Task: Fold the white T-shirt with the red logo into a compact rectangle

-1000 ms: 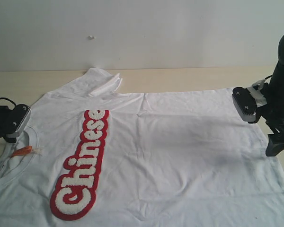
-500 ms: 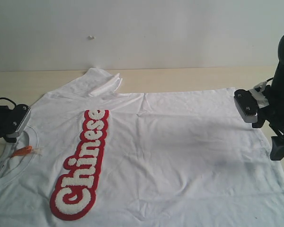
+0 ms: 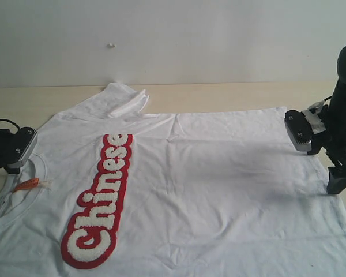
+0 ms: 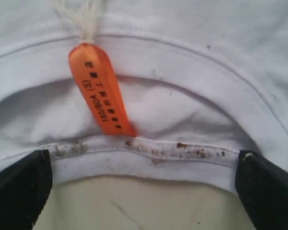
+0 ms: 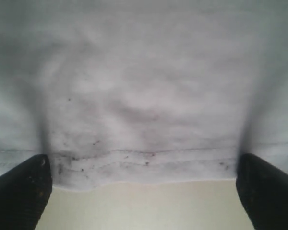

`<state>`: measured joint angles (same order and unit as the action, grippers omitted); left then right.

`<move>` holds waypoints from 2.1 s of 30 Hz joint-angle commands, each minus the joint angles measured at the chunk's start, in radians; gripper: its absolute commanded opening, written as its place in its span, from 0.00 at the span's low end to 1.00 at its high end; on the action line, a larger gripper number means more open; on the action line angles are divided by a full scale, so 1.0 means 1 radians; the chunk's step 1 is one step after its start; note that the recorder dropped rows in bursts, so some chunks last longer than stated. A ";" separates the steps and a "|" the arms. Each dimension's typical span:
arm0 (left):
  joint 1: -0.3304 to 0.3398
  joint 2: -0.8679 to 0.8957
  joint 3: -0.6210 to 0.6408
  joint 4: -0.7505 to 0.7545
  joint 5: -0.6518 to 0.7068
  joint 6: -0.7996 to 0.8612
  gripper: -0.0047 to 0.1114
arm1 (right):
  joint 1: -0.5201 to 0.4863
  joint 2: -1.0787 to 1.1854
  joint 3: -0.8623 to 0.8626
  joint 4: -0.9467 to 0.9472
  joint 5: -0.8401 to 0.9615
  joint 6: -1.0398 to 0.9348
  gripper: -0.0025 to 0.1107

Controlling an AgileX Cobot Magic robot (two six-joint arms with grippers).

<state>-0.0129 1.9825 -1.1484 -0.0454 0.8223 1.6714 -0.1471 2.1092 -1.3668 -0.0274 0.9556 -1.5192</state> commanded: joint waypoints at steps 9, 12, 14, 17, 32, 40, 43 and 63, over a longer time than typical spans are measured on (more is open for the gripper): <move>0.003 -0.002 -0.006 -0.002 0.002 -0.004 0.94 | -0.007 0.051 0.004 -0.001 -0.016 0.009 0.95; 0.003 -0.002 -0.006 -0.002 0.002 -0.004 0.94 | -0.007 0.062 0.004 -0.001 -0.013 0.030 0.95; 0.003 -0.002 -0.006 -0.002 0.002 -0.004 0.94 | -0.007 0.058 0.004 -0.001 -0.008 0.029 0.95; 0.003 -0.002 -0.006 -0.002 0.002 -0.004 0.94 | -0.007 0.044 0.004 -0.001 -0.012 0.029 0.95; 0.003 -0.002 -0.006 -0.002 0.002 -0.004 0.94 | -0.007 0.043 0.004 -0.001 -0.031 0.029 0.95; 0.003 -0.002 -0.006 -0.002 0.002 -0.004 0.94 | -0.007 0.043 0.004 0.002 -0.031 0.029 0.95; 0.003 -0.002 -0.006 -0.002 0.002 -0.004 0.94 | -0.007 0.043 0.004 0.002 -0.031 0.029 0.95; 0.003 -0.002 -0.006 -0.020 0.002 -0.004 0.94 | -0.007 0.043 0.004 0.002 -0.031 0.029 0.95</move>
<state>-0.0129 1.9825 -1.1484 -0.0549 0.8223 1.6714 -0.1471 2.1370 -1.3713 -0.0206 0.9270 -1.4970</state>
